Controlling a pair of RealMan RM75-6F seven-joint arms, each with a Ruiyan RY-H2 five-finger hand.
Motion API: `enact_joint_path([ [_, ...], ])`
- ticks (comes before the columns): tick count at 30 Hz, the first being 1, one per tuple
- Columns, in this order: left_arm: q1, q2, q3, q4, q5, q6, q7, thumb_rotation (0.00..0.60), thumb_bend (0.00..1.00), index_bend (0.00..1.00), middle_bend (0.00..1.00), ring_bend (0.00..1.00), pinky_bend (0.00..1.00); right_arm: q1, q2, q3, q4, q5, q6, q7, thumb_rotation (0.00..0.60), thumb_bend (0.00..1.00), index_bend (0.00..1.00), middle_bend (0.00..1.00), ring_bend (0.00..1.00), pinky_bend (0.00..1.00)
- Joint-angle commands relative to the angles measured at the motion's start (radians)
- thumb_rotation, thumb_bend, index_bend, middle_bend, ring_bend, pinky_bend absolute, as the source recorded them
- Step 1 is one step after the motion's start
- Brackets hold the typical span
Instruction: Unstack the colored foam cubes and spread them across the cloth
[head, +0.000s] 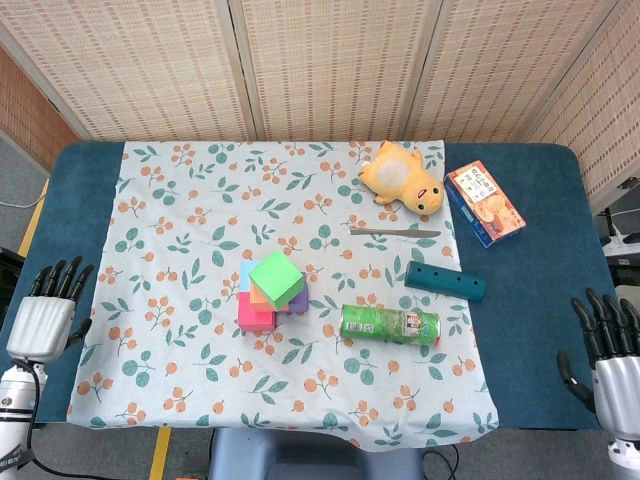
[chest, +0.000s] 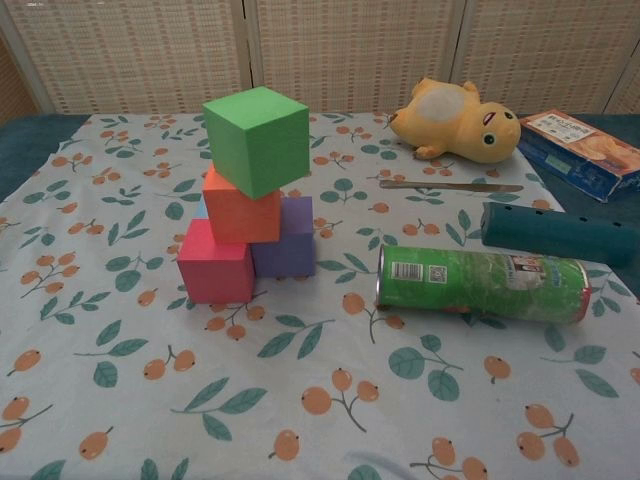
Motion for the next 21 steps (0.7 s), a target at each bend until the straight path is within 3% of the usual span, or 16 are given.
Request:
enact_joint_path([
  [1,0.0,-0.005,-0.005,-0.002,0.01,0.003,0.01,0.6,0.31,0.09,0.0,0.0,0.12,0.0,0.001,-0.001,0.0,0.001,-0.001,0.0,0.6,0.35,0.0,0.0,0.0,0.0],
  [8,0.013,0.0,-0.019,-0.041,0.014,0.014,0.025,0.6,0.31,0.04,0.0,0.0,0.12,-0.006,0.01,-0.01,-0.001,-0.014,0.009,0.01,0.6,0.34,0.0,0.0,0.0,0.0],
  [12,0.004,0.029,-0.039,-0.092,0.001,-0.001,0.034,0.6,0.31,0.0,0.0,0.0,0.12,-0.011,0.014,-0.004,-0.001,-0.02,0.031,0.017,0.6,0.18,0.0,0.0,0.0,0.0],
  [14,-0.003,0.046,-0.047,-0.124,-0.01,-0.022,0.027,0.6,0.31,0.0,0.0,0.0,0.12,-0.017,0.011,0.0,0.002,-0.03,0.055,0.012,0.6,0.15,0.0,0.0,0.0,0.0],
  [21,-0.043,0.116,-0.067,-0.28,-0.002,-0.089,0.019,0.6,0.31,0.0,0.0,0.0,0.13,-0.048,-0.034,0.054,0.028,-0.033,0.189,0.007,0.6,0.18,0.0,0.0,0.0,0.0],
])
